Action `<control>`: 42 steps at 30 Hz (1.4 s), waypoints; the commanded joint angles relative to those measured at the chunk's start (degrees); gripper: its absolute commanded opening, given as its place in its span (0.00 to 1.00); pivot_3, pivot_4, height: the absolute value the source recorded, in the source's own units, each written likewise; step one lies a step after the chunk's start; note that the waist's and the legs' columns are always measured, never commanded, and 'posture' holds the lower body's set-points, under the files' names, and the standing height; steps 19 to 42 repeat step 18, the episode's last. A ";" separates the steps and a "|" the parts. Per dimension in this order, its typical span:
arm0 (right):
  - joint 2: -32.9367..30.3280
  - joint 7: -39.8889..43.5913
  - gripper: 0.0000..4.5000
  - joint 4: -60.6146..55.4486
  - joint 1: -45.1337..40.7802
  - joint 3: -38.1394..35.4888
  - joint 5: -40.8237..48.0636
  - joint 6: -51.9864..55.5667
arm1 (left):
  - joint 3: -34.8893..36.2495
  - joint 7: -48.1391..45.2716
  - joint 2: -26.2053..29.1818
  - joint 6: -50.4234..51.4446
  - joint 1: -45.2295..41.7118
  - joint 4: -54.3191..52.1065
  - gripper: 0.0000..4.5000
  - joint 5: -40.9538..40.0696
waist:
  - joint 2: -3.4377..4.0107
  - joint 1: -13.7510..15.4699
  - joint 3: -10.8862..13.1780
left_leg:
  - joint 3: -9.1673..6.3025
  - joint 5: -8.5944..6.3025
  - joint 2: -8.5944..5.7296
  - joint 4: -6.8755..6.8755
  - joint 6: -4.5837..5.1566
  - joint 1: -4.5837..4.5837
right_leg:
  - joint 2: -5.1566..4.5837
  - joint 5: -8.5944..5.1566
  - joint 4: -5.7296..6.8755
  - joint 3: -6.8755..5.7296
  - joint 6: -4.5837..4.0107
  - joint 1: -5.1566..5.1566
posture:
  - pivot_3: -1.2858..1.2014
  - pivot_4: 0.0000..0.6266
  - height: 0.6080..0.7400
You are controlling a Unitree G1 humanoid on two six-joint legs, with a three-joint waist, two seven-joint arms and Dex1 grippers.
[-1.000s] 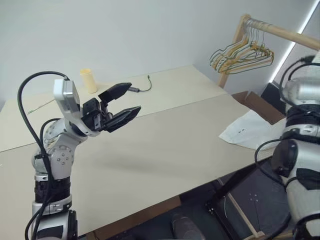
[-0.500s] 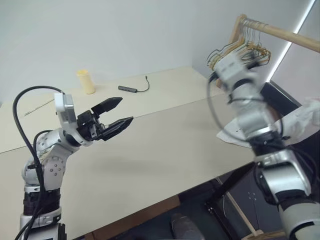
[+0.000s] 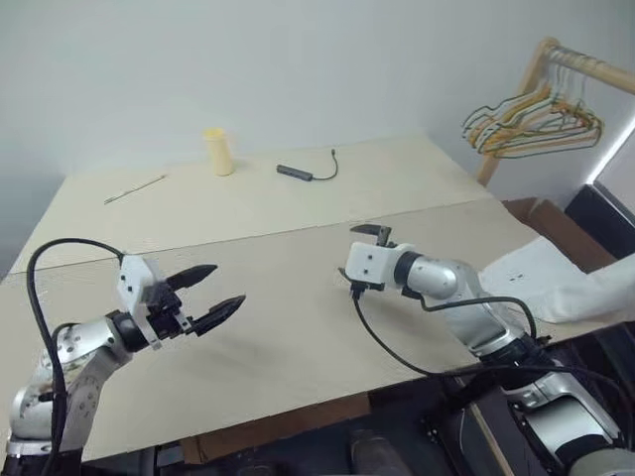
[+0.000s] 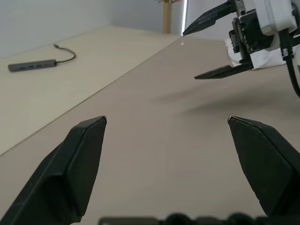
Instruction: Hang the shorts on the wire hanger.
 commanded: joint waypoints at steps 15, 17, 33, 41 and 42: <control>1.95 2.35 0.99 1.61 0.10 -0.10 -5.36 -6.20 | -3.64 5.27 -3.34 -3.99 1.62 -1.60 1.00 7.43 | -0.16 5.64 -0.02 | 0.04 0.08 -0.05 0.01 0.01 0.03 | 0.11 0.05 0.03 -0.06 -0.17 -0.02 | 0.52 0.00 1.00; 2.28 2.50 0.99 1.64 0.20 -0.22 -5.45 -6.14 | -3.89 4.95 -3.42 -4.23 1.53 -1.22 1.00 7.78 | -0.17 5.86 -0.02 | 0.04 0.08 -0.04 0.01 0.01 0.03 | 0.11 0.05 0.03 -0.06 -0.18 -0.02 | 0.52 0.00 1.00; 2.49 2.59 0.99 1.57 0.24 -0.29 -5.48 -6.07 | -3.88 4.77 -3.51 -4.30 1.46 -0.96 1.00 7.71 | -0.17 5.86 -0.02 | 0.04 0.08 -0.04 0.01 0.01 0.03 | 0.11 0.04 0.03 -0.07 -0.19 -0.01 | 0.52 0.00 1.00; 2.49 2.59 0.99 1.57 0.24 -0.29 -5.48 -6.07 | -3.88 4.77 -3.51 -4.30 1.46 -0.96 1.00 7.71 | -0.17 5.86 -0.02 | 0.04 0.08 -0.04 0.01 0.01 0.03 | 0.11 0.04 0.03 -0.07 -0.19 -0.01 | 0.52 0.00 1.00; 2.49 2.59 0.99 1.57 0.24 -0.29 -5.48 -6.07 | -3.88 4.77 -3.51 -4.30 1.46 -0.96 1.00 7.71 | -0.17 5.86 -0.02 | 0.04 0.08 -0.04 0.01 0.01 0.03 | 0.11 0.04 0.03 -0.07 -0.19 -0.01 | 0.52 0.00 1.00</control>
